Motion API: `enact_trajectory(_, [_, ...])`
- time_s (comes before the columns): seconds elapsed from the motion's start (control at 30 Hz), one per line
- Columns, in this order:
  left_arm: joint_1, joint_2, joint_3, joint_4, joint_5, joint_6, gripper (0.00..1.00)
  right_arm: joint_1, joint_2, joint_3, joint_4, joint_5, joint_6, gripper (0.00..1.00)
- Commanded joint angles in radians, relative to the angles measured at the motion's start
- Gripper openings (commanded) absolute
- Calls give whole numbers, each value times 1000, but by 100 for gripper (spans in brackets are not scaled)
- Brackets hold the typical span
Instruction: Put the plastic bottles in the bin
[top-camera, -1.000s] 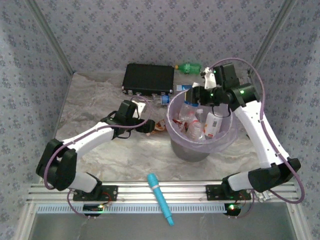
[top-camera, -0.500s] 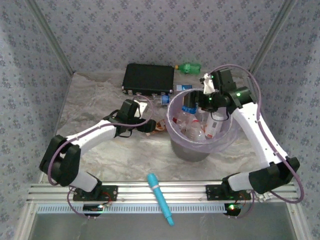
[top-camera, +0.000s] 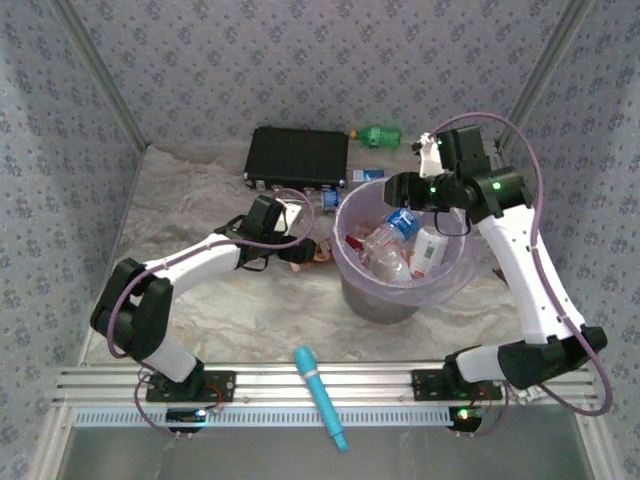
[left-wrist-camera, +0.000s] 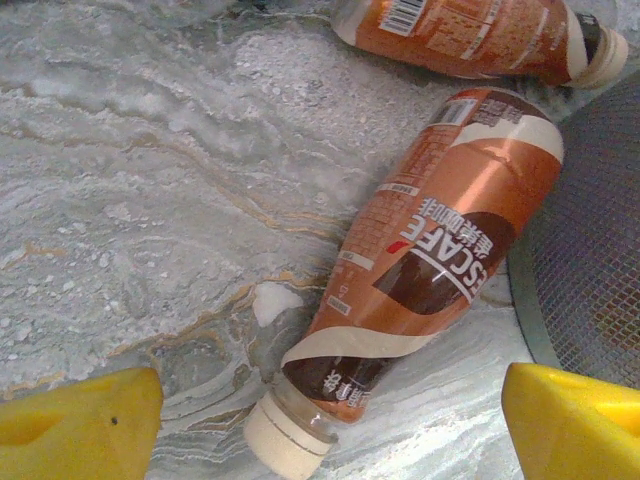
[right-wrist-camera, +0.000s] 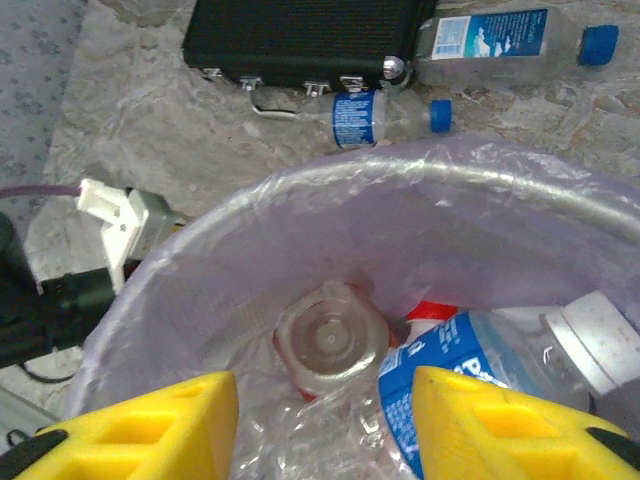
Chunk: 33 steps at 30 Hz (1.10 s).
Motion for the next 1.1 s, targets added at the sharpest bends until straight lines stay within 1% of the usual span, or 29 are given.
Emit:
enact_trajectory(0.0, [-14, 11, 11, -4, 11, 34, 88, 13, -14, -64, 8, 29, -5, 48])
enact_trajectory(0.1, [-16, 29, 6, 8, 16, 48, 88, 11, -39, -144, 41, 15, 13, 48])
enact_trajectory(0.17, [-18, 45, 15, 9, 25, 54, 88, 8, -42, -156, 40, 13, 12, 48])
enact_trajectory(0.43, [-27, 121, 67, 17, 60, 88, 89, -33, -130, -62, 18, -23, 5, 49])
enact_trajectory(0.57, [-31, 170, 95, 23, 69, 114, 90, -73, -196, -91, 32, -42, 20, 51])
enact_trajectory(0.63, [-31, 202, 117, 20, 75, 137, 90, -99, -211, -106, 43, -86, 26, 52])
enact_trajectory(0.67, [-28, 216, 127, 24, 87, 152, 90, -109, -207, -101, 36, -104, 23, 53])
enact_trajectory(0.77, [-8, 270, 172, 14, 143, 186, 91, -120, -193, -65, -7, -107, 7, 55])
enact_trajectory(0.83, [0, 295, 180, 25, 178, 191, 89, -123, -198, -60, -10, -106, 8, 57])
enact_trajectory(0.93, [0, 319, 179, 44, 204, 187, 86, -132, -202, -60, -14, -108, 10, 58])
enact_trajectory(1.0, [-1, 328, 178, 48, 204, 182, 82, -135, -203, -63, -14, -109, 11, 58])
enact_trajectory(1.07, [-2, 333, 175, 46, 197, 182, 75, -136, -209, -71, -7, -117, 14, 58])
